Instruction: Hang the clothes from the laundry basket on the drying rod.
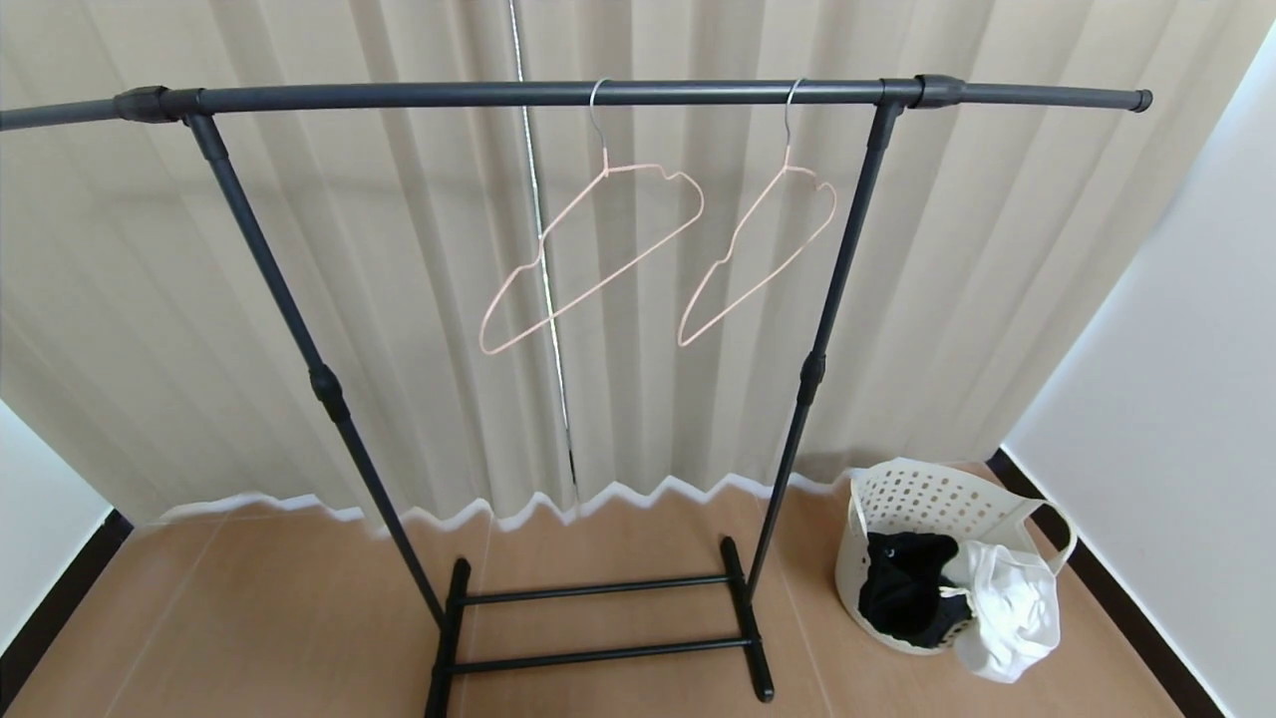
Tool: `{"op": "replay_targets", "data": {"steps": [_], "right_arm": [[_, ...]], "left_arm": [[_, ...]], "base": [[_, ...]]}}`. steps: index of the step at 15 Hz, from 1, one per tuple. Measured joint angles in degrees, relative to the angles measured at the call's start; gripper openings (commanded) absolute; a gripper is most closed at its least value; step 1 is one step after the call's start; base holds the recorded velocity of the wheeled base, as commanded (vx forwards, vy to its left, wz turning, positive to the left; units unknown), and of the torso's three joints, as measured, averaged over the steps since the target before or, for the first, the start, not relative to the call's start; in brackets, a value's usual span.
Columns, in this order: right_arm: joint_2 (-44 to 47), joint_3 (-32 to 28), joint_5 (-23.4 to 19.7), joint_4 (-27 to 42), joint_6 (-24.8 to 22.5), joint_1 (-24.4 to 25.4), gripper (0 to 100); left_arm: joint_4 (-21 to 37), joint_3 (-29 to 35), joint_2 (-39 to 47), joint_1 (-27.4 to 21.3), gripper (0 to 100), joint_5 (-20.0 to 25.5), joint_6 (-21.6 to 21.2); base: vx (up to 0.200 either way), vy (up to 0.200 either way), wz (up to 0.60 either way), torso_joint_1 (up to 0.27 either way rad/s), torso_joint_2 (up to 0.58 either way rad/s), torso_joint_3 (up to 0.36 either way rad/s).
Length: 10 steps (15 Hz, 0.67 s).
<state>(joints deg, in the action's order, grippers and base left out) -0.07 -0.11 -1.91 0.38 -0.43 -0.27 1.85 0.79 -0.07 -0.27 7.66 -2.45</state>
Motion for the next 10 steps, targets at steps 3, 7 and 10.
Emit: {"op": "replay_targets", "data": {"steps": [3,7,10], "right_arm": [[0.00,0.00,0.00,0.00,0.00,0.00,100],[0.00,0.00,0.02,0.00,0.00,0.00,100],[0.00,0.00,0.02,-0.02,0.00,0.00,100]], "left_arm": [[0.02,0.00,0.00,0.00,100,-0.02,0.00],[-0.02,-0.02,0.02,0.00,100,0.00,0.00],[-0.02,0.00,0.00,0.00,100,0.00,0.00]], "base": [[0.000,0.000,0.00,-0.203,0.54,0.333],[0.000,0.000,0.00,-0.178,0.51,0.339],[0.000,0.000,0.00,-0.154,0.50,0.339]]}}
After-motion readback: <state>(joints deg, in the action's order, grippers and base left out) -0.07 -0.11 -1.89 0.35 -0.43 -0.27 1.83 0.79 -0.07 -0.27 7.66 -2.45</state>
